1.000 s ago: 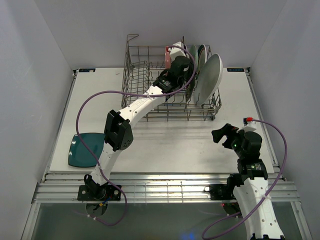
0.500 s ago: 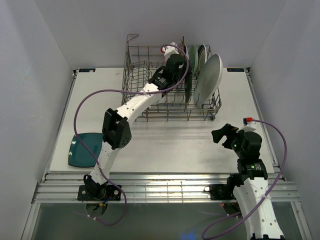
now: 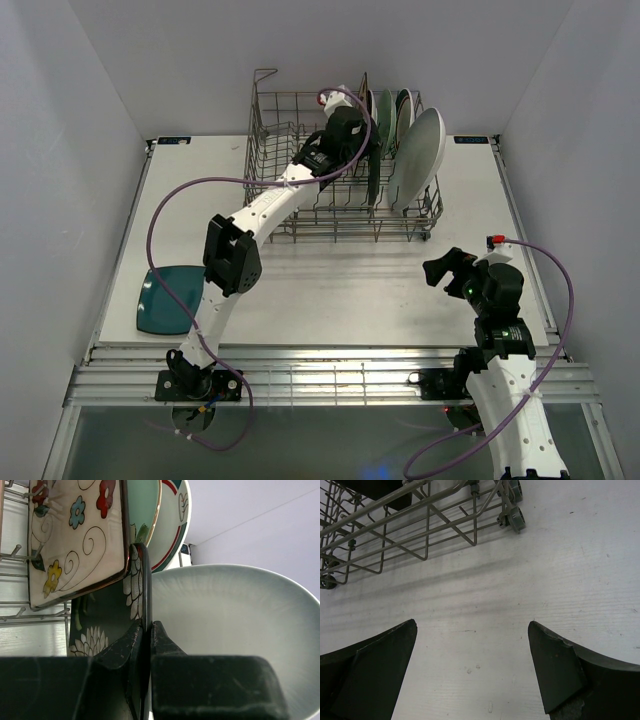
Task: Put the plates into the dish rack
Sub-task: Insert the plate into the dish rack.
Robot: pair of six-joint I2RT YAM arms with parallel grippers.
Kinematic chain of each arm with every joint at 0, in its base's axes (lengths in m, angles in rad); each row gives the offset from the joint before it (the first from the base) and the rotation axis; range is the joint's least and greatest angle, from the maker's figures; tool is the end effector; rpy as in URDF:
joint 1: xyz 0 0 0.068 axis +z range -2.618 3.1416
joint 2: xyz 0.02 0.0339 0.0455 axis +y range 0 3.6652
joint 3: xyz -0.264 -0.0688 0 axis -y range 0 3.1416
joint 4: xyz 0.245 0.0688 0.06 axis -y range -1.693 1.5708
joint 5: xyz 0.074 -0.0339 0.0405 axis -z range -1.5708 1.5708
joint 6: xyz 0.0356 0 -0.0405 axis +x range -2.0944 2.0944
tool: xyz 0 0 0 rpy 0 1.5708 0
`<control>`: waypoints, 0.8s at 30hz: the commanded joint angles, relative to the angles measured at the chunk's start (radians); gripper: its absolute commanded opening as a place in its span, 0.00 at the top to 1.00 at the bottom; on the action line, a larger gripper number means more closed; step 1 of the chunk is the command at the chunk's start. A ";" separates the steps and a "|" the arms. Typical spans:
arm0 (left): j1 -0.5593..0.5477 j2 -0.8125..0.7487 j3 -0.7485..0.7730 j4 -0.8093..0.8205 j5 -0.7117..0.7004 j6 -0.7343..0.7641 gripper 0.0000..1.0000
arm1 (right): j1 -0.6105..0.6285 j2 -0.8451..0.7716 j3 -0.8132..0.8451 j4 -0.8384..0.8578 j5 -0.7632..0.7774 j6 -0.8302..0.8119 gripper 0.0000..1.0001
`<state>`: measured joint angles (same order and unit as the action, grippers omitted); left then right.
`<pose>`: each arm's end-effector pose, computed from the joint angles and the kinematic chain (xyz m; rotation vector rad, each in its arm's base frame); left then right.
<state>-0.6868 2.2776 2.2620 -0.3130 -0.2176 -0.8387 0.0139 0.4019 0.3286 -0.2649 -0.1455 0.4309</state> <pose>0.4227 -0.3366 0.3353 -0.3035 1.9556 -0.8196 0.1287 0.0070 0.2224 0.3016 1.9060 0.4381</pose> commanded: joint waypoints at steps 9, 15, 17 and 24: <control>0.024 -0.007 0.014 0.127 0.012 0.006 0.84 | -0.002 -0.009 -0.013 0.043 -0.016 -0.003 0.03; 0.024 -0.001 0.016 0.140 0.026 0.010 0.75 | -0.002 -0.011 -0.014 0.044 -0.017 -0.003 0.03; 0.024 -0.001 0.014 0.149 0.040 0.015 0.73 | -0.002 -0.011 -0.013 0.044 -0.016 -0.003 0.03; 0.021 -0.009 0.011 0.173 0.086 0.013 0.61 | -0.002 -0.011 -0.013 0.044 -0.017 -0.003 0.03</control>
<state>-0.6693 2.3219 2.2601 -0.1772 -0.1642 -0.8261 0.0139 0.4004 0.3286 -0.2604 -0.1459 0.4309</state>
